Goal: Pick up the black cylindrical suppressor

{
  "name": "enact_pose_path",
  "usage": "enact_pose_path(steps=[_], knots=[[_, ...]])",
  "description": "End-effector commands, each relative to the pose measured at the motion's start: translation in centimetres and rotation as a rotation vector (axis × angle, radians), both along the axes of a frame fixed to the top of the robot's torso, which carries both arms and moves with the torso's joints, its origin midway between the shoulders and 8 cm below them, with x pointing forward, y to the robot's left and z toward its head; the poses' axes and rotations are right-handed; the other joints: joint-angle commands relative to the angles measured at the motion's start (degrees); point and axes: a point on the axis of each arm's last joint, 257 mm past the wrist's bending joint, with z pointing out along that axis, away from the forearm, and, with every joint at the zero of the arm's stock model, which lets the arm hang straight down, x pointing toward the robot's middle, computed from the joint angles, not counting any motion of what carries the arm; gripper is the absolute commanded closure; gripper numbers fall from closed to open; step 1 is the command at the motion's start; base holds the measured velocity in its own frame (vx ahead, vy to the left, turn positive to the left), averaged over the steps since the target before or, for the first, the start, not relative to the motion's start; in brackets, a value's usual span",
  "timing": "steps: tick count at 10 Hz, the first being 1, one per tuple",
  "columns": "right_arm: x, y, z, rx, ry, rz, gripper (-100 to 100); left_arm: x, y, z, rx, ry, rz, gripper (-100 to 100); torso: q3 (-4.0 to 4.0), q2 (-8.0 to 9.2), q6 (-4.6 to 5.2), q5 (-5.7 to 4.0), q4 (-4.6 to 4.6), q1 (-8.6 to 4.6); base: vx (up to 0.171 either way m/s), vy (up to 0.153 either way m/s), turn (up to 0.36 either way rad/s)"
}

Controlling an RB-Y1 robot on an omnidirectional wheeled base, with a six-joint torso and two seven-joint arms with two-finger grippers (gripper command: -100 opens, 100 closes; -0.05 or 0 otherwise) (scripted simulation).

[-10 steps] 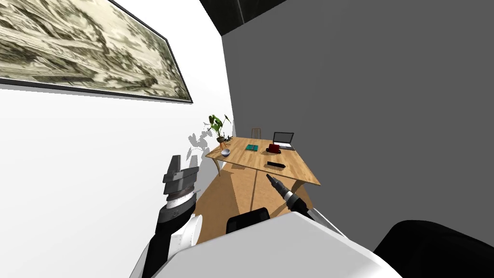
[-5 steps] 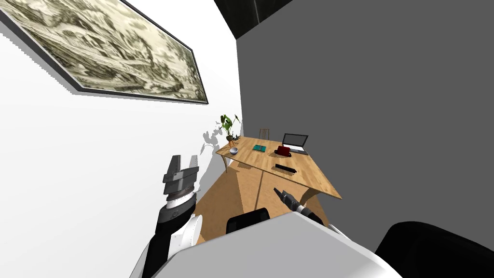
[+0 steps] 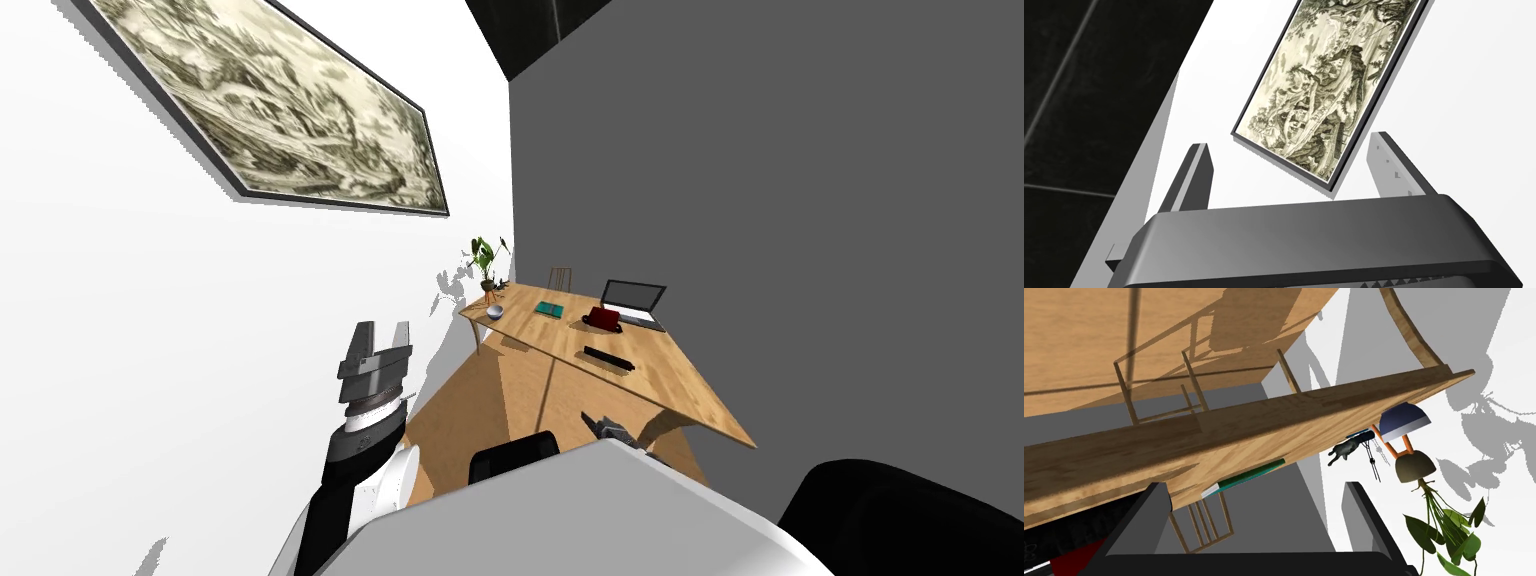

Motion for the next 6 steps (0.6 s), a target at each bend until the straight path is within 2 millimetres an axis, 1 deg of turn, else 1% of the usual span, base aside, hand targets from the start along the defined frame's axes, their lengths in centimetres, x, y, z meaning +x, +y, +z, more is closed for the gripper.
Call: enact_pose_path(steps=[1, 2, 3, 4, 5, 6], knots=[[-2.6, -2.1, -0.7, -0.047, 0.053, 0.005, -100, 0.0, 0.0, 0.0, 0.0, 0.0, 0.0, 0, 0.0, 0.0, 0.0, 0.0, 0.0, 0.0, 0.047, 0.007, 0.164], [-5.9, -4.6, -2.6, -0.123, 0.135, 0.017, -100, 0.0, 0.0, 0.0, 0.0, 0.0, 0.0, 0, 0.01, 0.02, 0.03, 0.02, 0.0, 0.0, 0.049, 0.016, 0.364], [-9.1, -6.9, -3.8, -0.197, 0.207, 0.037, -100, 0.0, 0.0, 0.0, 0.0, 0.0, 0.0, 0, 0.01, 0.01, -0.01, 0.02, 0.0, 0.0, 0.083, 0.006, 0.489], [-9.5, -7.4, -4.0, -0.204, 0.219, 0.038, -100, 0.0, 0.0, 0.0, 0.0, 0.0, 0.0, 0, -0.04, -0.08, -0.01, 0.01, -0.01, -0.04, 0.069, -0.016, 0.112], [-13.0, -10.1, -5.0, -0.278, 0.298, 0.058, -100, 0.0, 0.0, 0.0, 0.0, 0.0, 0.0, 0, -0.05, -0.07, 0.04, -0.01, -0.02, -0.07, 0.073, -0.01, 0.282], [-13.0, -10.1, -5.0, -0.278, 0.298, 0.058, -100, 0.0, 0.0, 0.0, 0.0, 0.0, 0.0, 0, -0.05, -0.09, -0.01, 0.0, -0.02, -0.07, 0.057, -0.012, 0.147]])
